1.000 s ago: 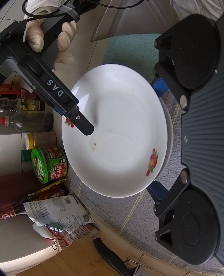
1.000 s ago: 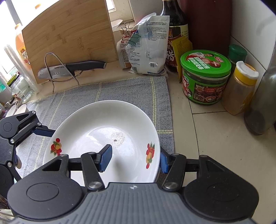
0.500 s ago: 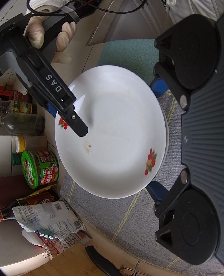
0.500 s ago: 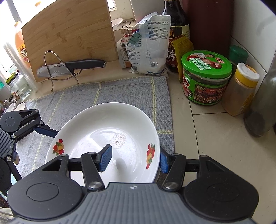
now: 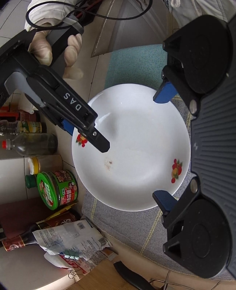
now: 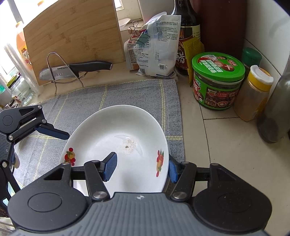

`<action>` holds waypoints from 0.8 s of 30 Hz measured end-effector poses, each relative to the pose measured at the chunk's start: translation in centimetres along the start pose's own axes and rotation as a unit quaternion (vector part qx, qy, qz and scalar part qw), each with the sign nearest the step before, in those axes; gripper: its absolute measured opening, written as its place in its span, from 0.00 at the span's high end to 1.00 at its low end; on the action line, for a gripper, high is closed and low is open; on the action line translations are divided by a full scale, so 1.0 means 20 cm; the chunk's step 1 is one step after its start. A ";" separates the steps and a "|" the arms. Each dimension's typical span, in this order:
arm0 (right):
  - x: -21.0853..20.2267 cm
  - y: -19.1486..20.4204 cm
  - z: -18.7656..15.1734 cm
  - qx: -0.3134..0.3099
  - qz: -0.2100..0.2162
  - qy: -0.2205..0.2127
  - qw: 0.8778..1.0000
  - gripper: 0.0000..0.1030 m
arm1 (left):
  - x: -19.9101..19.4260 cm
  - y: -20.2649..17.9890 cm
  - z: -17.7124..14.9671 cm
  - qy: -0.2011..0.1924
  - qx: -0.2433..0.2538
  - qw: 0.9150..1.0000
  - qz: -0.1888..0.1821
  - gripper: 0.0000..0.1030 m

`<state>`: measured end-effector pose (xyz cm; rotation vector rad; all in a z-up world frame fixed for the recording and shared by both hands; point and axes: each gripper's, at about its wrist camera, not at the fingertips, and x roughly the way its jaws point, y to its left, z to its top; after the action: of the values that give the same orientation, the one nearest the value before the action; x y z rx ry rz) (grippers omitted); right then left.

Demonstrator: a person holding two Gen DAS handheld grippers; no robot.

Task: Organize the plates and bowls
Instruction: 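Lower the flat plate onto the stack and open the right gripper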

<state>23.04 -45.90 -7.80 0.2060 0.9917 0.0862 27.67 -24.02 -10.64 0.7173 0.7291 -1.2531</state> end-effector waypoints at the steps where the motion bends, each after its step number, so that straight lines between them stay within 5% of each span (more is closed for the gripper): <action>1: 0.00 0.00 0.00 0.002 0.002 -0.001 1.000 0.39 | 0.00 0.01 -0.01 0.003 -0.004 1.000 0.004 0.02; 12: -0.01 0.02 0.02 -0.011 -0.028 0.000 1.000 0.34 | -0.03 0.03 -0.09 -0.010 -0.055 0.998 0.008 0.01; 16: -0.04 0.04 0.05 -0.026 -0.004 -0.012 1.000 0.31 | -0.02 0.04 -0.11 -0.016 -0.075 0.997 0.012 0.01; 20: -0.06 0.10 0.06 -0.053 -0.033 -0.033 0.997 0.00 | -0.05 0.06 -0.13 -0.039 -0.100 0.994 0.019 0.01; 24: -0.06 0.15 0.05 -0.074 -0.043 -0.034 0.996 0.00 | -0.07 0.07 -0.15 -0.055 -0.124 0.990 0.035 0.01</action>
<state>23.27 -43.26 -5.71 0.0312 0.9218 0.0732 28.53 -20.59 -11.21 0.4618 0.7464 -1.1049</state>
